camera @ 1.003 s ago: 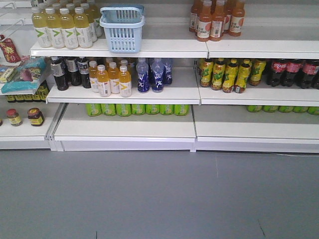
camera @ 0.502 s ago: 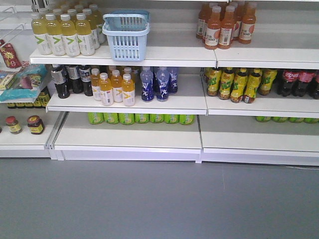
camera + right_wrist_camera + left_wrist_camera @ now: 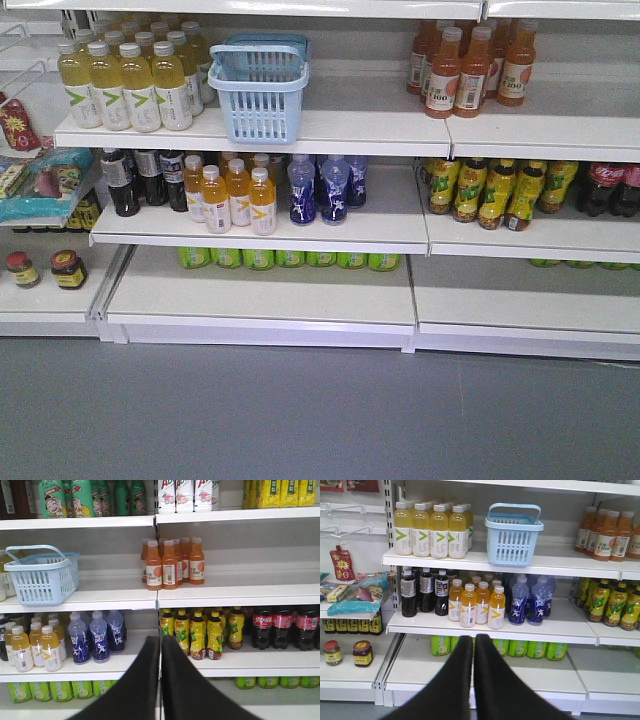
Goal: Place coke in basket with both arms
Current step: 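Drive the base toward the shelf holding the light-blue basket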
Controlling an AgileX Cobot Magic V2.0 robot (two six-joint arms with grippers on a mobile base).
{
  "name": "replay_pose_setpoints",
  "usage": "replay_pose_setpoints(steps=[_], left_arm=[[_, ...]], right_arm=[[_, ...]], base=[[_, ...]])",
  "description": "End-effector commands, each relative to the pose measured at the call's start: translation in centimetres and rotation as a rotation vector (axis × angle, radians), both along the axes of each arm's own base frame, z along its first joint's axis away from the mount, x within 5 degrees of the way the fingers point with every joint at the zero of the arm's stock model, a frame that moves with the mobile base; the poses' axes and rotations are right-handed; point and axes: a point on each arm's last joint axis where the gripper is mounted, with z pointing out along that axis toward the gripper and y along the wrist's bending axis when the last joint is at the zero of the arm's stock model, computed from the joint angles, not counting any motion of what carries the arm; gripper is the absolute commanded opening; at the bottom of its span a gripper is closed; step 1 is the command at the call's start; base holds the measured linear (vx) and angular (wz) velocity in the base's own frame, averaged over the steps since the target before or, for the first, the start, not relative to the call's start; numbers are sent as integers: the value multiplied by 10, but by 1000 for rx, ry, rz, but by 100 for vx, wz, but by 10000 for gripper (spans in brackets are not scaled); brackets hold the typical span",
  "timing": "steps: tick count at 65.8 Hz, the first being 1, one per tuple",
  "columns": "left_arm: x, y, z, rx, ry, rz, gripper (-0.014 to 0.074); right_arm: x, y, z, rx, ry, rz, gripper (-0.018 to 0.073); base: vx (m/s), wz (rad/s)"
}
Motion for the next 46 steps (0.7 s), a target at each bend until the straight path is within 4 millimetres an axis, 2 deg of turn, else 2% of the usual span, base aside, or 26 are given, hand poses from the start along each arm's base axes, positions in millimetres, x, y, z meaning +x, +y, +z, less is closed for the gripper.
replay_pose_setpoints(steps=[1, 46], left_arm=[[-2, 0, 17, -17, -119, 3, -6], [-2, 0, 17, -17, -119, 3, -6]], right_arm=[[-1, 0, 5, -22, -78, -1, -2], [-1, 0, 5, -22, -78, -1, -2]], base=[[17, 1], [17, -3]])
